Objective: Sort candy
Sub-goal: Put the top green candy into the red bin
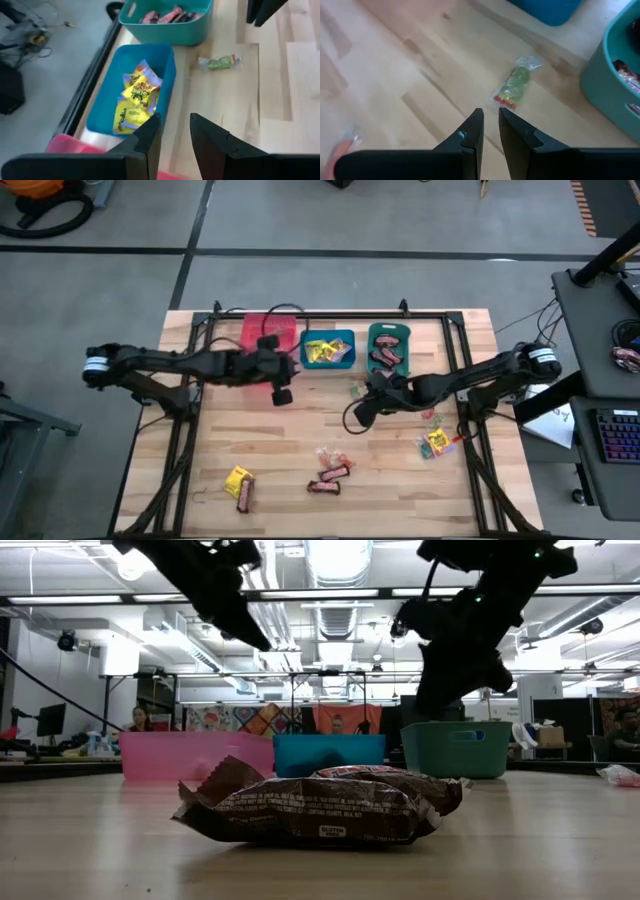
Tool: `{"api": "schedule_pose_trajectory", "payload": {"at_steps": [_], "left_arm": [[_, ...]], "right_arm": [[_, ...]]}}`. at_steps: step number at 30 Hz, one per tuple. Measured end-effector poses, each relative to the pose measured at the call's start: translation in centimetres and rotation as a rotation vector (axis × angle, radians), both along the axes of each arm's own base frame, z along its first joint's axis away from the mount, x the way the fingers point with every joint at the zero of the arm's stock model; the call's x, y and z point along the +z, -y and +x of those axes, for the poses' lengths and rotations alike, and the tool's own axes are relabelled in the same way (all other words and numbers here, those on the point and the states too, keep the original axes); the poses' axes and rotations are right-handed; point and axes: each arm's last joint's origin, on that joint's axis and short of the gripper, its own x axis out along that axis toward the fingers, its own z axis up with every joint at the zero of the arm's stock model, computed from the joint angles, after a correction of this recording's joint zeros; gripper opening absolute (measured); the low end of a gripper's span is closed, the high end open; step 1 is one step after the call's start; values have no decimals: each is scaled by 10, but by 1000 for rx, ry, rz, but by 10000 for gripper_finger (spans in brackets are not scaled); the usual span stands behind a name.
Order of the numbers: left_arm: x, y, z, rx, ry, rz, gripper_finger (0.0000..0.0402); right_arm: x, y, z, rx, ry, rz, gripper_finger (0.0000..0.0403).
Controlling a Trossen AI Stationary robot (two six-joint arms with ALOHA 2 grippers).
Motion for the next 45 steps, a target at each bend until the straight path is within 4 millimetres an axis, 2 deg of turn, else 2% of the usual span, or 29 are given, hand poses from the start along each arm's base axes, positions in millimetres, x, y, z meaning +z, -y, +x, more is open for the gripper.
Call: {"api": "schedule_pose_trajectory", "payload": {"at_steps": [7,20,24,31,35,39,45], "left_arm": [[2,20,-16,19,78,-47,86],[2,23,-20,6,79,-48,86],[-3,23,-21,5,61,-46,86],[-9,23,-23,7,42,-47,86],[-9,23,-23,7,43,-47,86],[-9,23,-23,8,43,-47,86],[-9,23,-22,9,46,-49,86]], "right_arm": [[-8,-1,17,-33,-30,-41,54],[-28,-4,45,-72,-91,-38,57],[-33,-4,46,-118,-155,-25,86],[-43,-1,51,-188,-198,-53,168],[-52,3,55,-207,-221,-64,200],[-63,8,56,-243,-248,-71,207],[-72,8,59,-241,-259,-77,188]]}}
